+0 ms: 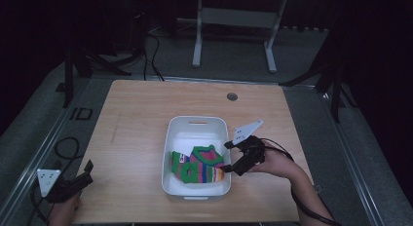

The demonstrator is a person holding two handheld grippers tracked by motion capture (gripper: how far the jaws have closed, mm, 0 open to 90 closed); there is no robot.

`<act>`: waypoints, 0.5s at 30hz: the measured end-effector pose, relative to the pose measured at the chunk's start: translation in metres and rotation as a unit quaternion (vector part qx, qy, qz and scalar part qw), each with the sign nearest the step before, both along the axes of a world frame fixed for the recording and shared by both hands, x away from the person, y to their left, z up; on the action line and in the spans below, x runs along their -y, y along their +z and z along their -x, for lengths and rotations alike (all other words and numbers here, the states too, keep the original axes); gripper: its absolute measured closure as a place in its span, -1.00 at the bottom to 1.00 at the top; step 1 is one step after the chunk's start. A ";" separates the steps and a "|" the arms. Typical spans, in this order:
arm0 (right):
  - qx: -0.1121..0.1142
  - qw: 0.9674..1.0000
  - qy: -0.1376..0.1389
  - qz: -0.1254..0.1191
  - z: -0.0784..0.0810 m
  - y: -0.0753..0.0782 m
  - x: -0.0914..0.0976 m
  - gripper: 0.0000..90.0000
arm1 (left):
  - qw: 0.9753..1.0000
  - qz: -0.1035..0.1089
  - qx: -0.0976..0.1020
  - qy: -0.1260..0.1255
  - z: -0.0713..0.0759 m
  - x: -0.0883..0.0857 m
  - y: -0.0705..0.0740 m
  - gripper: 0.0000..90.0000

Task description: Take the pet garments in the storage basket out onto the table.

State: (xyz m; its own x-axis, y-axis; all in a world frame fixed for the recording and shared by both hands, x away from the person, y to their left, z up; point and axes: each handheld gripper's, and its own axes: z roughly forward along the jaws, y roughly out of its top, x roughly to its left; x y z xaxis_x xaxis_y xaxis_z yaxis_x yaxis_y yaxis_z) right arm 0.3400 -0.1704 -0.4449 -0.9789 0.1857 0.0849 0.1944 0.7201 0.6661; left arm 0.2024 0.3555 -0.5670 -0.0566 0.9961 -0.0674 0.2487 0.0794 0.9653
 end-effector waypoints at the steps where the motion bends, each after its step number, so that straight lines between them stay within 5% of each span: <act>1: 0.000 1.000 0.003 0.003 0.000 -0.001 -0.004 -0.71 | 1.000 0.000 -0.001 0.000 0.000 0.000 0.000 -0.98; 15: -0.021 0.998 0.036 0.055 -0.009 -0.022 -0.057 -0.71 | 1.000 0.001 -0.001 -0.002 0.000 0.000 0.000 -0.98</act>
